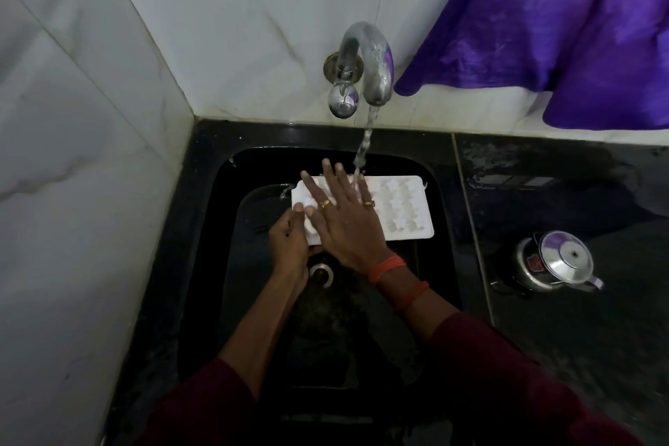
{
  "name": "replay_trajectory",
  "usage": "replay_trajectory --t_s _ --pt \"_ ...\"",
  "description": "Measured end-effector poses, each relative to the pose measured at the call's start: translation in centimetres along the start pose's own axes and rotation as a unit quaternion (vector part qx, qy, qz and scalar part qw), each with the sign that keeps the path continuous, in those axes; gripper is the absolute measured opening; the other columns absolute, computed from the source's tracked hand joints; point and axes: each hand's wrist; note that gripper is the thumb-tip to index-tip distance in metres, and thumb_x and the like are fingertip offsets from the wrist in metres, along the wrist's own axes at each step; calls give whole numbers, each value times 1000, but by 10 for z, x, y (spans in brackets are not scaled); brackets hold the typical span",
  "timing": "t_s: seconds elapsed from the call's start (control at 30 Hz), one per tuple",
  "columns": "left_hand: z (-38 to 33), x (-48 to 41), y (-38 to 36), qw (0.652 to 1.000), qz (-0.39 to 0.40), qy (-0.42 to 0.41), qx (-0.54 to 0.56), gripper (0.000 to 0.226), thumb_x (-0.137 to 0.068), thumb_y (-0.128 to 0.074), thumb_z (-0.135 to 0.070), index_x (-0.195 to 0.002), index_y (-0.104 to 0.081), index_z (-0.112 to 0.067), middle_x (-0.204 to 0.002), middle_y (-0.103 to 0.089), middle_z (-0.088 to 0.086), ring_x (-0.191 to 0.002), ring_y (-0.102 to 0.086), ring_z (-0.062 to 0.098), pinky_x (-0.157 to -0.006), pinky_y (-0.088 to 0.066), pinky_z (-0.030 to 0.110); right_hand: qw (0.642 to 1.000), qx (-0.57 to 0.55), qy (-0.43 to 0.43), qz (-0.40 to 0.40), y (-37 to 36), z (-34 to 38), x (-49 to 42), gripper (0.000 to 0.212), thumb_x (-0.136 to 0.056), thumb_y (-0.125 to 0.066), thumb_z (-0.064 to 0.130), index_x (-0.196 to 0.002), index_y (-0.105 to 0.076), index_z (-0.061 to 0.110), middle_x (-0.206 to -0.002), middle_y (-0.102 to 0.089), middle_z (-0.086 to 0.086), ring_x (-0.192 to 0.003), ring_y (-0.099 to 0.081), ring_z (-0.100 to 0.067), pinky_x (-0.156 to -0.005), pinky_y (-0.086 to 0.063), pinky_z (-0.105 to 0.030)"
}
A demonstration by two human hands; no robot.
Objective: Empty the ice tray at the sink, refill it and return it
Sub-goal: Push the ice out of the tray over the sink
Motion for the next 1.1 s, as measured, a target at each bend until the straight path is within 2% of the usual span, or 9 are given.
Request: replay_trajectory --t_s 0.13,0.3,0.4,0.53,0.7,0.8,0.9,0.97,1.1 --pt "-11 -7 21 997 -53 50 37 30 -100 -59 -31 -77 -77 -27 -81 -77 -6 -76 -74 14 -66 -60 37 995 -20 -90 36 -2 -39 1 58 -105 -23 51 -160 -10 35 -168 -5 -5 -156 -2 -24 -124 -5 -52" --pt "-21 -14 50 998 -53 38 20 23 -102 -56 -32 -89 -73 -23 -85 -78 -3 -77 -76 17 -57 -60 38 967 -142 -177 116 -11 -81 10 56 -105 -22 53 -158 -6 44 -169 -6 -1 -155 -5 -20 -123 -2 -51" --pt "-25 -14 59 998 -54 14 -13 24 -102 -55 -32 -88 -73 -24 -85 -77 -3 -78 -75 16 -56 -59 35 943 -179 -238 147 -13 -91 4 51 -107 -24 48 -157 -22 37 -166 -19 3 -154 -12 -18 -122 -6 -55" --pt "-38 -14 73 983 -57 -108 -133 33 -103 -53 -34 -76 -65 -21 -79 -70 -4 -70 -67 6 -54 -52 24 910 -270 -313 38 10 -90 -22 45 -107 -33 43 -138 -56 19 -144 -55 -12 -136 -47 -32 -116 -30 -50" --pt "-53 -8 78 932 -87 -205 -286 37 -103 -49 -40 -74 -56 -19 -70 -62 -7 -64 -60 8 -59 -45 29 821 -494 -286 -14 68 -69 -73 40 -100 -44 50 -105 -69 20 -109 -73 -7 -103 -70 -22 -95 -52 -35" --pt "-60 -5 79 918 -85 -235 -309 38 -103 -49 -40 -78 -59 -13 -71 -63 -3 -67 -61 16 -63 -48 35 768 -576 -280 -14 90 -60 -106 23 -104 -47 29 -99 -64 15 -99 -72 -9 -95 -72 -27 -93 -57 -44" --pt "-65 -2 79 911 -97 -245 -316 38 -103 -50 -37 -74 -56 -14 -66 -58 -7 -61 -54 7 -60 -42 32 783 -537 -315 3 91 -63 -125 29 -101 -51 15 -117 -62 -6 -114 -69 -23 -106 -68 -37 -99 -53 -53" --pt "-66 -1 80 912 -102 -240 -316 38 -103 -51 -37 -69 -51 -21 -62 -54 -9 -58 -50 2 -58 -37 28 784 -528 -326 18 89 -63 -130 30 -102 -50 19 -119 -61 -4 -121 -66 -24 -113 -65 -38 -100 -53 -52" --pt "-67 1 83 921 -101 -228 -300 39 -103 -51 -37 -65 -48 -26 -59 -51 -12 -55 -49 -3 -54 -35 21 783 -534 -320 4 92 -57 -135 39 -93 -69 25 -117 -59 -3 -112 -66 -24 -105 -65 -36 -94 -56 -46"
Point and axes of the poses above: each hand's wrist, its own x-axis away from the middle knuckle, its own y-axis out of the back of the hand, z = x × y
